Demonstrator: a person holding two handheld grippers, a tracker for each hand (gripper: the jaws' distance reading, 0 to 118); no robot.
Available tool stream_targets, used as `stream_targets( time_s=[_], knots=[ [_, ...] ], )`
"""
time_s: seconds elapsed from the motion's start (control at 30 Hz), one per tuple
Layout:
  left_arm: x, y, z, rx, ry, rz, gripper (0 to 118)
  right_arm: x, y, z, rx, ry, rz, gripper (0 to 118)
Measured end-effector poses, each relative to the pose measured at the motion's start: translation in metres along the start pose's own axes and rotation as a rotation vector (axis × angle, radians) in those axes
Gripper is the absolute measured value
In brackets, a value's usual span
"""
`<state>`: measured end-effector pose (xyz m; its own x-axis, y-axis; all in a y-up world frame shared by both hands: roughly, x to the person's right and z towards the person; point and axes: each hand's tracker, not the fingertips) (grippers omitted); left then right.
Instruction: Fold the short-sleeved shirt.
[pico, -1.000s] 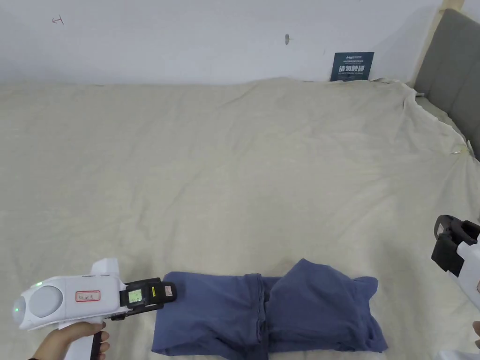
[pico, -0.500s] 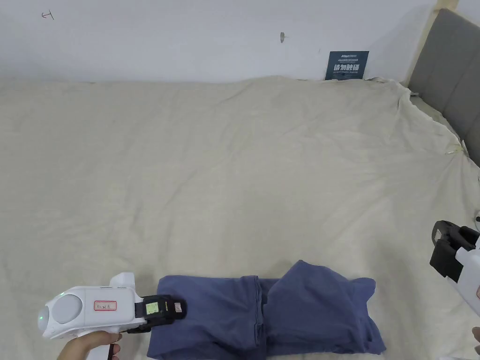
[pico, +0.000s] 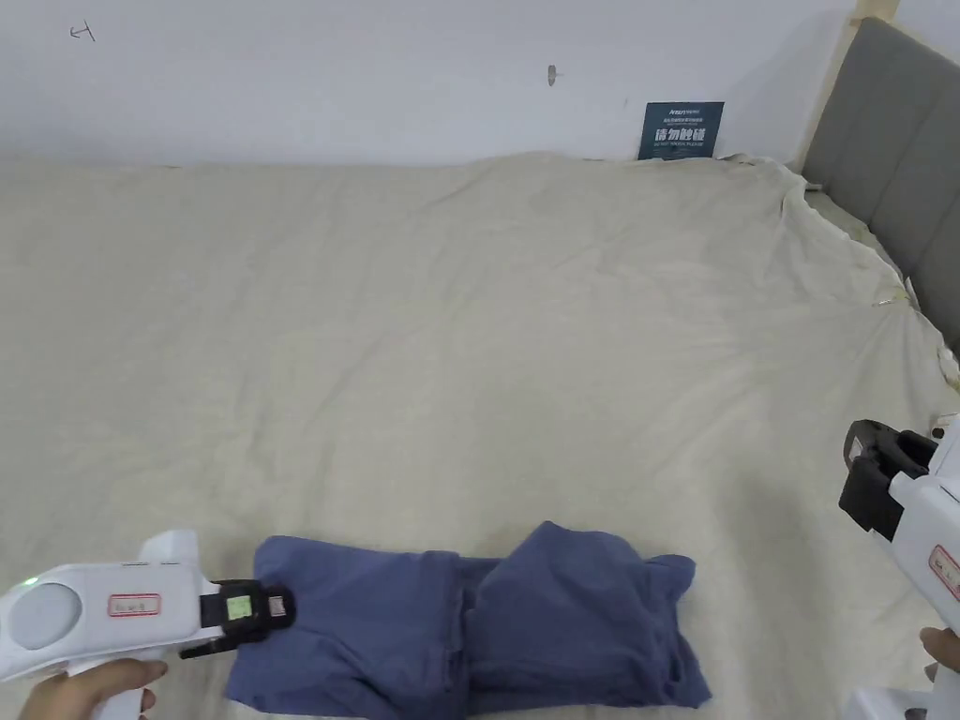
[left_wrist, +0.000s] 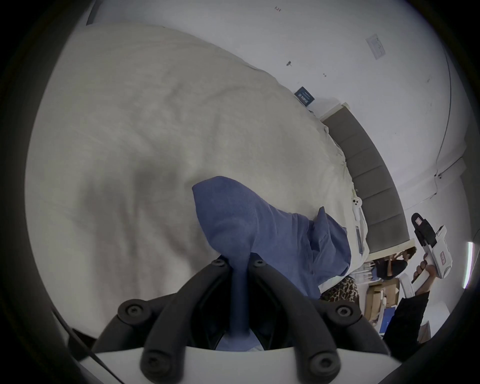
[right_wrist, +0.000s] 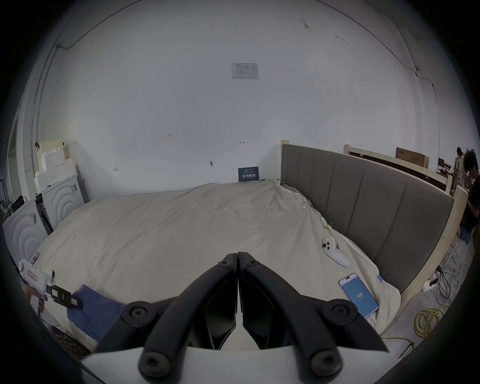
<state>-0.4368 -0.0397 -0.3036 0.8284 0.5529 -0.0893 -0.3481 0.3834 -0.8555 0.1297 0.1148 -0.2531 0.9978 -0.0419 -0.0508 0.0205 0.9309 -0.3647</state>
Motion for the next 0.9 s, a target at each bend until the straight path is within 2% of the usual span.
stream_targets(
  time_s=[0.17,0.23,0.4,0.6,0.73,0.9],
  knots=[
    [-0.017,0.012,0.038,0.02,0.102,0.001,9,-0.002,-0.001,-0.001,-0.001,0.026,0.004,0],
    [0.013,0.015,0.056,0.02,0.143,-0.011,9,-0.003,-0.002,-0.002,0.001,0.032,0.008,0],
    [0.067,0.021,0.055,0.012,0.111,-0.097,9,-0.003,-0.004,-0.004,0.0,0.049,0.0,0],
    [0.147,0.025,0.006,-0.072,0.011,-0.22,9,-0.002,-0.005,-0.005,-0.003,0.062,-0.002,0],
    [0.206,0.006,-0.038,-0.148,0.009,-0.295,9,-0.001,-0.006,-0.005,-0.006,0.068,0.003,0],
    [0.232,-0.01,-0.111,-0.222,0.008,-0.305,9,0.001,-0.009,-0.004,-0.012,0.07,0.005,0]
  ],
)
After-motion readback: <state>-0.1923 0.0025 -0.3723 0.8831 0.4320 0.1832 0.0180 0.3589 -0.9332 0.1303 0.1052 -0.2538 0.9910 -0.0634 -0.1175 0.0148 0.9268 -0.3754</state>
